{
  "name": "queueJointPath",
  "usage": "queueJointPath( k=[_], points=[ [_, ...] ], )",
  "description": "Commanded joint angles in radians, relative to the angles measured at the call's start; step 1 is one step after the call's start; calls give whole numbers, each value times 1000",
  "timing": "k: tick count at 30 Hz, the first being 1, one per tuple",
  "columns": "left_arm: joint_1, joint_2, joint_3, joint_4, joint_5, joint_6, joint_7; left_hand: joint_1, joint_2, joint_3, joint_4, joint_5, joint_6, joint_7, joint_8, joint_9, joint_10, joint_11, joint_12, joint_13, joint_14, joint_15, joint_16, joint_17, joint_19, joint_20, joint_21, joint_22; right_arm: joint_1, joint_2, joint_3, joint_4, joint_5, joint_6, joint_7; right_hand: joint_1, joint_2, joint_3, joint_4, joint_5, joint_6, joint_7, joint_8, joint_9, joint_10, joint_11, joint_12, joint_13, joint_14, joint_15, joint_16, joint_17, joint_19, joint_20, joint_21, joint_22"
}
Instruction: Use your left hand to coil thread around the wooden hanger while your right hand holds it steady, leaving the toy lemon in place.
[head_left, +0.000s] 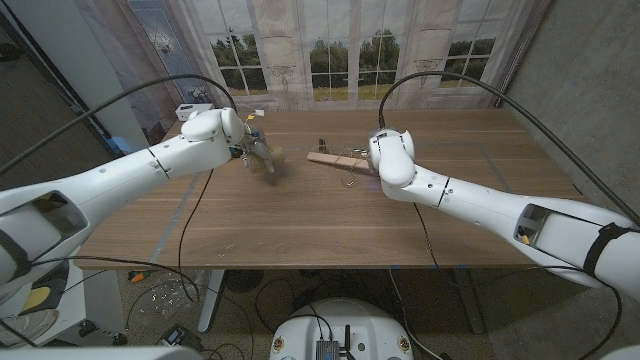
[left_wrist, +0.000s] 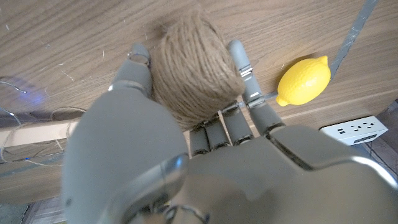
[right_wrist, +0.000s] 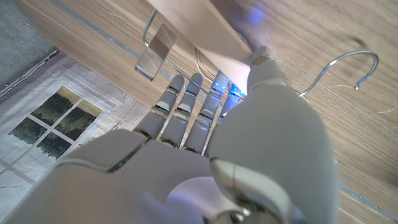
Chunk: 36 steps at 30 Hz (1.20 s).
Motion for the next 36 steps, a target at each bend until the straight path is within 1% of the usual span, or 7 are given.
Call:
queueJointPath(
  k=[1,5,13,21,23,29,36],
  points=[
    [-16,-17,12,31,49,-10,-69,-35,0,53,102,15,-87,-8,-9,-23,-57,7,-46,-19,-116,-9,5,-8,-85,58,-42,4,8,12,-1,21,1,2,16,36,57,-1,9,-4,-43,-5,-12,-5,-55,10,-41,-12,-37,-156,6,-44,3,9,-4,0],
    [-14,-21,9,37,58,-15,-75,-43,-1,5,108,21,-161,-25,-11,-51,-124,11,-76,-38,-235,34,4,-21,-173,108,-92,5,9,14,0,25,2,-4,13,8,43,-6,14,-1,-96,-3,-25,-17,-106,18,-84,-29,-71,-151,11,-84,-2,16,-8,0],
    [-8,-24,1,39,77,-23,-81,-69,-15,-64,117,29,-297,-43,-16,-90,-234,27,-91,-66,-370,84,0,-53,-292,152,-170,4,11,15,2,31,10,-7,4,-68,8,-35,35,17,-228,-14,-32,-28,-198,20,-164,-55,-146,-142,18,-145,-16,25,-20,0],
    [5,-19,-14,25,92,-30,-80,-123,-30,-143,142,47,-451,-51,-12,-124,-394,57,-93,-101,-527,141,-5,-97,-435,202,-277,4,11,8,4,20,21,-14,-1,-214,-64,-126,91,38,-365,-13,-28,-29,-320,21,-256,-73,-252,-124,24,-181,-70,29,-52,2],
    [14,-15,-21,17,95,-30,-70,-141,-33,-159,151,50,-471,-55,-11,-127,-422,66,-92,-107,-553,149,-4,-103,-464,201,-299,4,9,6,8,15,26,-18,-6,-241,-73,-143,103,41,-383,-8,-27,-29,-337,26,-267,-75,-269,-116,26,-186,-79,34,-57,2],
    [72,6,-77,-27,84,-50,12,-172,-29,-185,167,58,-505,-64,-7,-131,-487,60,-92,-121,-611,159,-4,-113,-523,182,-346,5,-30,-12,47,-26,64,-6,-93,-315,-74,-181,144,53,-436,14,-25,-29,-378,42,-293,-79,-321,-96,26,-205,-91,62,-68,2],
    [144,26,-150,-65,44,-96,109,-200,-20,-196,182,60,-516,-69,-6,-133,-505,58,-88,-127,-625,155,1,-113,-528,169,-359,5,-93,-38,106,-80,124,31,-234,-346,-29,-178,171,63,-457,35,-24,-29,-390,66,-300,-81,-331,-79,31,-212,-80,83,-68,1]
  ],
)
